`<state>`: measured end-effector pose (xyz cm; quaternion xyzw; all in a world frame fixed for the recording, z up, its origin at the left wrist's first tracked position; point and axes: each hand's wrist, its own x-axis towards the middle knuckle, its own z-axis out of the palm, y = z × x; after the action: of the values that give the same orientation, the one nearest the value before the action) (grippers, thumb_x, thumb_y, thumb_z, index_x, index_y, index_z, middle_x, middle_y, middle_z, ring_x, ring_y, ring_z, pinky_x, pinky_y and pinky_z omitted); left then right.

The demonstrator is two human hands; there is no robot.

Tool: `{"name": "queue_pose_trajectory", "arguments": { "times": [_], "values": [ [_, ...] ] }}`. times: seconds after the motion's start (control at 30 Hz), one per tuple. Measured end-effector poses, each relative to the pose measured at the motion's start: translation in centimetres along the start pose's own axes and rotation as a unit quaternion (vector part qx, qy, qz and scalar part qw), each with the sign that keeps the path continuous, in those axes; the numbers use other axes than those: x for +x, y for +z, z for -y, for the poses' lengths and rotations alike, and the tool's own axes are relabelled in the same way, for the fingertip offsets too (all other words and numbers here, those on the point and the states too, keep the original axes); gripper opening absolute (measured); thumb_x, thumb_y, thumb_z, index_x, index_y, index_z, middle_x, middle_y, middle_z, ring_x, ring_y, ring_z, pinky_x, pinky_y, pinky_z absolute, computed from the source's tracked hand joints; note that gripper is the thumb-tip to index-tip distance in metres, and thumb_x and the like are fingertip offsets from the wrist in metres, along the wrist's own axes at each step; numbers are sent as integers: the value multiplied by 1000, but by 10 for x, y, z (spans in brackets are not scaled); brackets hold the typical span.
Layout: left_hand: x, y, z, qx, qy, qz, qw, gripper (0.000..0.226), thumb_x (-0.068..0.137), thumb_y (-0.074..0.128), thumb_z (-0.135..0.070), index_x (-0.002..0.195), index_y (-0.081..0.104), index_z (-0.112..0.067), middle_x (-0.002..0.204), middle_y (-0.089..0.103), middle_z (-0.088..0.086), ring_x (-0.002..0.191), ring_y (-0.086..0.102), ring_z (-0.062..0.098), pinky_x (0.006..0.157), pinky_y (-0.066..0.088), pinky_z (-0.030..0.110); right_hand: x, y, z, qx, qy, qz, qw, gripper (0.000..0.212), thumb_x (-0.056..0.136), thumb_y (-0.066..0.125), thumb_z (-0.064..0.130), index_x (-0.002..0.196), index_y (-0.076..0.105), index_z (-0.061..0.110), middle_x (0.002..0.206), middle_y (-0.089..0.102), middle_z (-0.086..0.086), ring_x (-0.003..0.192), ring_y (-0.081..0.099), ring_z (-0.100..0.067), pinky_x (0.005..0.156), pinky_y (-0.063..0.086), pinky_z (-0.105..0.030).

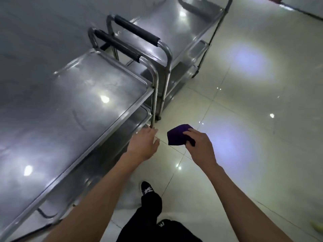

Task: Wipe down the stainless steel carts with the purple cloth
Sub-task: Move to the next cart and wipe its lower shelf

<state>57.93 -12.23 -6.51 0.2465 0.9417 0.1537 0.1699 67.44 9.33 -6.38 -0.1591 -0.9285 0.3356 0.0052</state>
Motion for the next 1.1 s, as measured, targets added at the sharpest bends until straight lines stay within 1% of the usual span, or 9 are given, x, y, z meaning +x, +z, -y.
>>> {"name": "queue_pose_trajectory", "arguments": {
  "times": [0.17,0.3,0.43,0.57,0.67,0.77,0.9,1.0,1.1],
  "values": [
    [7,-1,22,-34,-80,5,996,37,100,48,-35,135,50,-24,131,59,1,115,60,25,95,50,47,47,19,7,-12,-52,71,996,44,86,63,3,125,69,22,135,62,3,119,56,-24,100,47,-38],
    [-1,0,33,-57,-154,3,986,50,101,49,-37,149,41,-26,141,55,4,126,54,28,104,44,52,67,28,6,-17,-96,119,988,43,87,63,3,127,67,18,135,62,3,117,56,-25,100,47,-41],
    [-11,21,33,-74,-225,-5,972,49,102,47,-39,148,43,-24,146,52,4,130,51,27,105,44,50,87,43,-8,-26,-147,178,973,43,87,63,4,128,66,18,135,62,3,116,55,-25,101,47,-42],
    [-39,58,22,-98,-313,3,945,52,101,46,-39,151,41,-25,153,46,3,135,46,26,108,40,46,93,62,-26,-34,-199,225,953,43,87,64,6,128,66,21,135,62,5,114,54,-23,101,46,-36],
    [-66,84,10,-114,-361,5,926,49,102,44,-39,149,43,-26,148,51,3,130,50,27,102,43,43,88,77,-38,-38,-220,256,941,42,87,64,7,126,67,22,133,63,5,112,55,-22,99,45,-32],
    [-98,104,1,-131,-394,-1,910,48,102,45,-41,148,42,-30,142,56,4,125,55,28,98,47,44,73,91,-41,-37,-241,285,927,41,85,65,5,123,68,19,126,67,5,108,58,-22,96,45,-28],
    [-134,128,5,-151,-425,-7,892,49,102,46,-40,149,42,-28,145,54,3,125,55,27,102,44,45,48,119,-34,-35,-265,335,903,41,85,64,4,124,68,17,124,67,6,107,61,-25,96,50,-41],
    [-160,148,19,-164,-442,-21,882,50,103,46,-40,149,43,-23,145,54,3,126,54,27,103,45,46,23,149,-26,-40,-271,354,894,42,87,64,4,126,67,19,127,66,6,112,59,-24,99,48,-42],
    [-189,170,43,-177,-446,-30,877,49,103,46,-40,149,44,-22,144,55,2,125,54,27,101,46,48,-6,186,-18,-34,-274,349,896,41,86,66,3,124,68,19,126,66,6,111,59,-23,99,49,-39]
  ]
}}
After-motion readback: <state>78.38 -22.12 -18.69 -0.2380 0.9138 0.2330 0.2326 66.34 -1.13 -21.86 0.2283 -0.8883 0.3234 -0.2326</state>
